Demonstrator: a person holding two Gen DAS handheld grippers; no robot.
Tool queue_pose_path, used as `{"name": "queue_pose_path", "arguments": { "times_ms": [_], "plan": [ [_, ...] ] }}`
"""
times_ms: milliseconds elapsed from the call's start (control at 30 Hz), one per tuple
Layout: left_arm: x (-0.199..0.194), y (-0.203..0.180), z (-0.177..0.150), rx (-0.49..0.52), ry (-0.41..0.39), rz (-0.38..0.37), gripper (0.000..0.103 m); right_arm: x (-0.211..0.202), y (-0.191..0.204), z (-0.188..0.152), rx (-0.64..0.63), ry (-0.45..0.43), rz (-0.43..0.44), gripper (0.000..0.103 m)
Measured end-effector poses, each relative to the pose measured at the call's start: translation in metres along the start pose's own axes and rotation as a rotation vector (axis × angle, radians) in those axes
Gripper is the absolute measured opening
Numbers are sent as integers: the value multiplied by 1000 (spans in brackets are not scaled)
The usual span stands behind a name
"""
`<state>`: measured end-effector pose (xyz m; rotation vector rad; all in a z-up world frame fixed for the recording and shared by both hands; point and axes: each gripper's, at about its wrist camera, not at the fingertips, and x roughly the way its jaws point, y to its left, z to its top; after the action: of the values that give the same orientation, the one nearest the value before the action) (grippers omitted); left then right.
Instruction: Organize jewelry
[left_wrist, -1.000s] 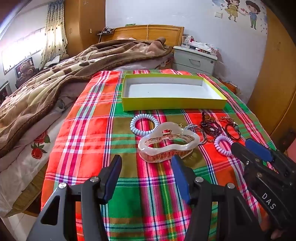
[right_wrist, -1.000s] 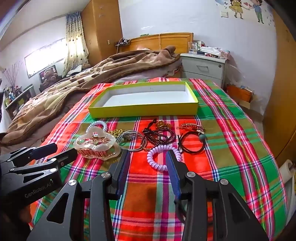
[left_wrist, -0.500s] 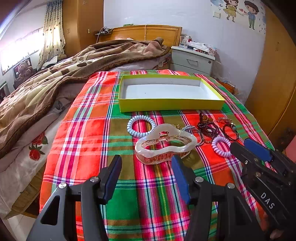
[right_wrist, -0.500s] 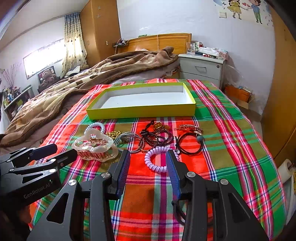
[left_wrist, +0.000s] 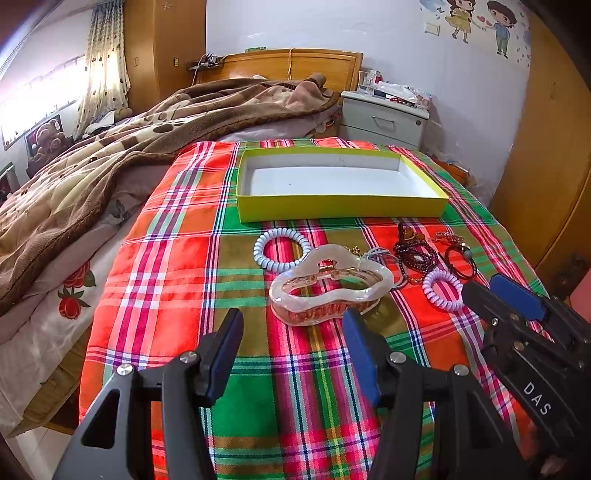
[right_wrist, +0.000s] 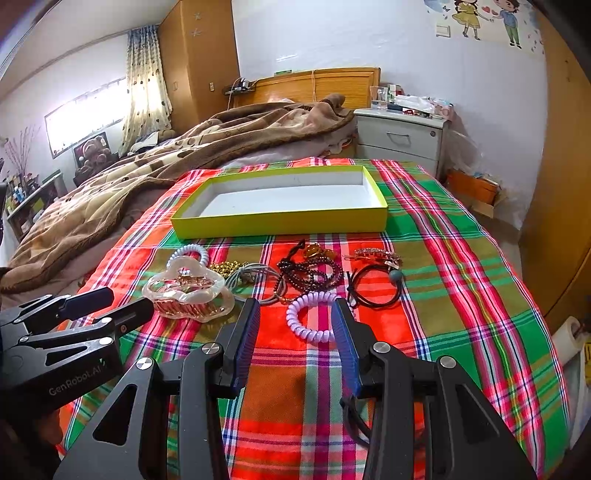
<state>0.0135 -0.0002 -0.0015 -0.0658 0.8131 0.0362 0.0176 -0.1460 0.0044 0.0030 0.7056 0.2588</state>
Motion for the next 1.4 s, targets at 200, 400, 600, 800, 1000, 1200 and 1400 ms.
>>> {"name": "queue_pose_path", "arguments": {
  "times_ms": [200, 400, 600, 800, 1000, 1200, 1400],
  "plan": [
    [-1, 0, -1, -1, -1, 4, 58, -1, 0, -1, 0, -3, -1, 41],
    [-3, -2, -2, 7, -1, 5, 58, -1, -1, -2, 1, -4, 1, 41],
    [-3, -2, -3, 5, 1, 3, 58, -1, 0, -1, 2, -4, 0, 41],
    [-3, -2, -2, 3, 4, 3, 58, -1, 0, -1, 4, -5, 2, 41],
    [-2, -2, -2, 5, 5, 1, 58, -1, 0, 0, 2, -4, 1, 41],
    [-2, -1, -2, 5, 7, 3, 58, -1, 0, -1, 3, -5, 1, 41],
    [-2, -1, -2, 6, 8, 5, 58, -1, -1, 0, 4, -6, 2, 41]
  ]
}}
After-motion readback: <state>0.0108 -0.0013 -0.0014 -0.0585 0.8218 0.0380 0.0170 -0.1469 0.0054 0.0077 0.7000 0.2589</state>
